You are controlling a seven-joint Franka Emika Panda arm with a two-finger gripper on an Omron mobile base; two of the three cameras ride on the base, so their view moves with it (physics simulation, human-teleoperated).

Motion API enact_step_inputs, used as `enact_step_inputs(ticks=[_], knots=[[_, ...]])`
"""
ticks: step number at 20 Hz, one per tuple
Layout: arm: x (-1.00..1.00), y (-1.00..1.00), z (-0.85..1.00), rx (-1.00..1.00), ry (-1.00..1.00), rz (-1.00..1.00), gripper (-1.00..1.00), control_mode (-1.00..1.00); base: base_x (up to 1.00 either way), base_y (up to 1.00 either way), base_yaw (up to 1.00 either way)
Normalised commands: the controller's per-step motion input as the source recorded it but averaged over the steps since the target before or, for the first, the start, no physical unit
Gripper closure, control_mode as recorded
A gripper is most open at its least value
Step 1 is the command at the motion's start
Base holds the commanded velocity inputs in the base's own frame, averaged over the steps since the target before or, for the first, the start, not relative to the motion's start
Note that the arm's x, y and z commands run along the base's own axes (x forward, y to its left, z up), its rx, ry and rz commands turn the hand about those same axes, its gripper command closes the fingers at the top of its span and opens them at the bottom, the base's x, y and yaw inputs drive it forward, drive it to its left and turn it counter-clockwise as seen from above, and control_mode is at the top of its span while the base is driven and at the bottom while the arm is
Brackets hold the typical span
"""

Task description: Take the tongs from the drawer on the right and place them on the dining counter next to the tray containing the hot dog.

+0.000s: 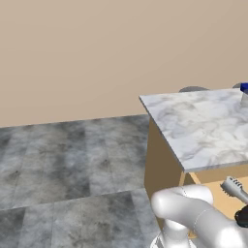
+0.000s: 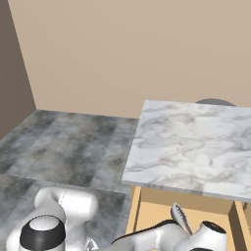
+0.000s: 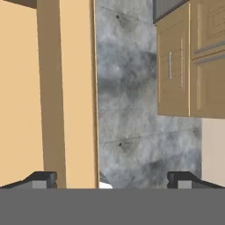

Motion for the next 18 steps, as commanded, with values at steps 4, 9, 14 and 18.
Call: enact_step_inputs(ticks=[4, 9, 14, 18], knots=[[-0.04, 0.0, 1.0, 0.12, -0.07, 0.17, -1.0, -1.0, 0.0, 0.0, 0.0], [0.17, 0.08, 1.0, 0.07, -0.01, 0.2, -1.0, -1.0, 0.0, 0.0, 0.0], [0.38, 0.0, 1.0, 0.02, 0.0, 0.42, -1.0, -1.0, 0.0, 0.0, 0.0], [0.3, -0.17, 0.67, 0.03, -0.11, 0.61, -1.0, -1.0, 0.0, 0.0, 0.0]])
